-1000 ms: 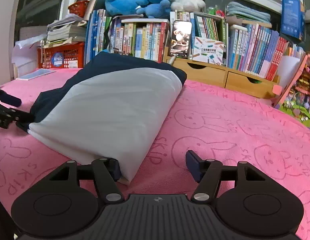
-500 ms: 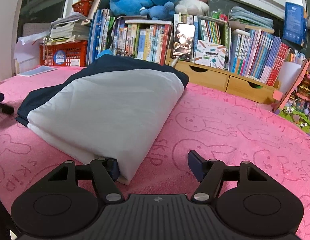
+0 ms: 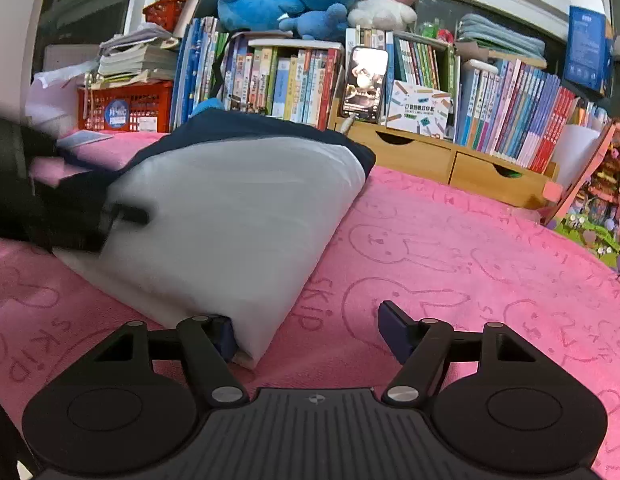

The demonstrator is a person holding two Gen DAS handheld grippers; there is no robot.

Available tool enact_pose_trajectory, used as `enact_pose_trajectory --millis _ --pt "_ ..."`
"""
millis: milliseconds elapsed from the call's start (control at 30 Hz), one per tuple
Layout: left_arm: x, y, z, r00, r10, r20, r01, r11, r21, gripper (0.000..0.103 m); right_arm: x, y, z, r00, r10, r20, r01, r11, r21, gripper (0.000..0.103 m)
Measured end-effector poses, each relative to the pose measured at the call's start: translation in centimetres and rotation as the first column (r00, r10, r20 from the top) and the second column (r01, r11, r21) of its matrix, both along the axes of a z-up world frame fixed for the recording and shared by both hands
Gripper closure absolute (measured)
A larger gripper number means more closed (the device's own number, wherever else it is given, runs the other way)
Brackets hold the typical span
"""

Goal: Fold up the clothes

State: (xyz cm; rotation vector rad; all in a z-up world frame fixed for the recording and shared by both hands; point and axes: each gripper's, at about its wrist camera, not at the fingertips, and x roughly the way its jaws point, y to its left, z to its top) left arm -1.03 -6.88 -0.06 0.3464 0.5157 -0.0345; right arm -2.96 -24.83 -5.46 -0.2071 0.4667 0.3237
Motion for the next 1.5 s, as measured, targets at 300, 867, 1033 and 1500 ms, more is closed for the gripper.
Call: enact_pose_trajectory --millis 300,867,1033,1500 --pt "-1.5 4.9 -1.2 0.994 0.112 -0.010 -0.111 0.990 0.087 0.038 -0.2 0.3 0.0 1.000 0.010 0.011 -0.010 1.000 -0.019 0.027" --pt "-1.2 7.4 -0.7 0.991 0.105 -0.087 -0.112 0.990 -0.087 0.035 -3.1 4.1 0.3 0.971 0.034 0.236 0.027 0.968 -0.250 0.026" --pt "-1.0 8.4 -0.7 0.990 0.088 -0.106 -0.104 0.983 -0.152 0.025 -2.9 3.5 -1.2 0.963 0.088 0.254 0.022 0.916 -0.401 0.015" --pt "-1.5 9.0 -1.1 0.993 0.080 -0.082 -0.094 0.977 -0.192 0.021 -1.8 0.3 0.5 0.991 0.092 0.102 -0.062 0.962 -0.267 0.009"
